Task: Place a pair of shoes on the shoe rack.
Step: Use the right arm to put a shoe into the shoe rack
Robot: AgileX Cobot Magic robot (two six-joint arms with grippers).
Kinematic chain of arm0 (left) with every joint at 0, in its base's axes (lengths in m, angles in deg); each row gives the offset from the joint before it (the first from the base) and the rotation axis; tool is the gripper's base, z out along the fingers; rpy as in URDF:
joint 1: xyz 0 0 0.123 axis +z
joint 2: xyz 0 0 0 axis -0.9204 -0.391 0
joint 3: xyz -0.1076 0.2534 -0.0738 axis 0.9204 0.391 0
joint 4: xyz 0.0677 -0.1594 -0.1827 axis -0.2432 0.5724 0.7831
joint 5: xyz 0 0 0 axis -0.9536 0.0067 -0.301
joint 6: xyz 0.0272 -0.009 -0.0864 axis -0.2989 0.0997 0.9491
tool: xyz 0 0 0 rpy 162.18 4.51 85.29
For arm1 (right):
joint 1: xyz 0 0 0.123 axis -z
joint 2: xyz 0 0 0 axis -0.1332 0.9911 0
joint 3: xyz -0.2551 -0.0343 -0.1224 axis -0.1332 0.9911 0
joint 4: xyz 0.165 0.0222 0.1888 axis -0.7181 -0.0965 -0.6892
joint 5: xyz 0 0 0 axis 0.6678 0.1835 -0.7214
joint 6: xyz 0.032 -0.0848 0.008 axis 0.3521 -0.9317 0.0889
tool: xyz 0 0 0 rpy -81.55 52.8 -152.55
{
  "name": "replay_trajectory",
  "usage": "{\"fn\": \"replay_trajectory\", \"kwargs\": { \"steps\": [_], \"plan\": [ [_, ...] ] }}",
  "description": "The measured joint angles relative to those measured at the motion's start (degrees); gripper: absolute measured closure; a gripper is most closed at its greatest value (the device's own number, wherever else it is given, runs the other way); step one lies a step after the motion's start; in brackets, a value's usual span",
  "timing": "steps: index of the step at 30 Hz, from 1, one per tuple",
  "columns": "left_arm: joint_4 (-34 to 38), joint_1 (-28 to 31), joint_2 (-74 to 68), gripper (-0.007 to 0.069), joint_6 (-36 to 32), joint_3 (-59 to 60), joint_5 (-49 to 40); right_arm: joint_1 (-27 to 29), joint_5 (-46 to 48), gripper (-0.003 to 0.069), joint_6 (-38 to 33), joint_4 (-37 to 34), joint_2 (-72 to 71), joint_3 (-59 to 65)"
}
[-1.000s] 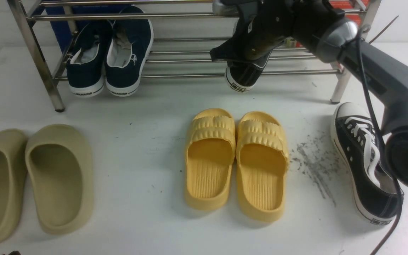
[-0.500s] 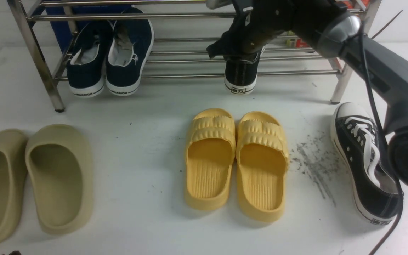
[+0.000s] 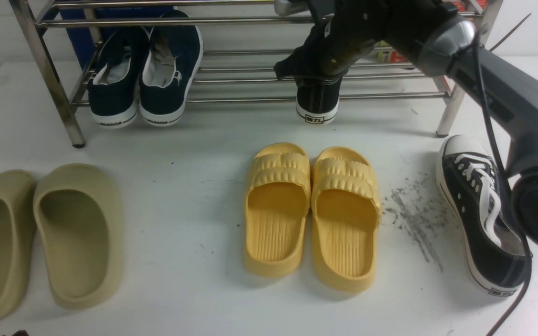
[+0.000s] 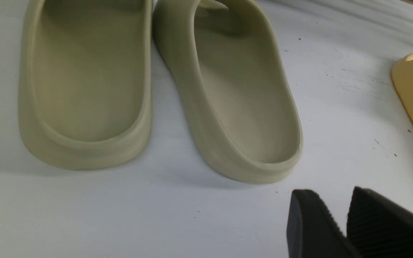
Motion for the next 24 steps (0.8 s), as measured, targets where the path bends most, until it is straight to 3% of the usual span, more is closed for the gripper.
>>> {"fn": "replay_trajectory", "kwargs": {
  "steps": [3, 6, 8, 12, 14, 24],
  "plan": [
    [0.0, 0.0, 0.0, 0.0441, 0.0, 0.0, 0.0, 0.0, 0.0, 0.0348, -0.49, 0.0, 0.51, 0.0],
    [0.0, 0.0, 0.0, 0.0439, 0.0, 0.0, 0.0, 0.0, 0.03, 0.0382, -1.88, -0.12, 1.23, 0.0],
    [0.0, 0.0, 0.0, 0.0438, 0.0, 0.0, 0.0, 0.0, 0.03, 0.0421, -2.8, -0.46, 1.32, 0.0],
    [0.0, 0.0, 0.0, 0.0434, 0.0, 0.0, 0.0, 0.0, -0.34, 0.0596, -6.11, -1.47, 1.32, 0.0],
    [0.0, 0.0, 0.0, 0.0431, 0.0, 0.0, 0.0, 0.0, -0.34, 0.0634, -6.74, -1.52, 1.32, 0.0],
    [0.0, 0.0, 0.0, 0.0421, 0.0, 0.0, 0.0, 0.05, 0.74, 0.0635, -12.84, -1.52, 0.96, 0.0]
  ]
}}
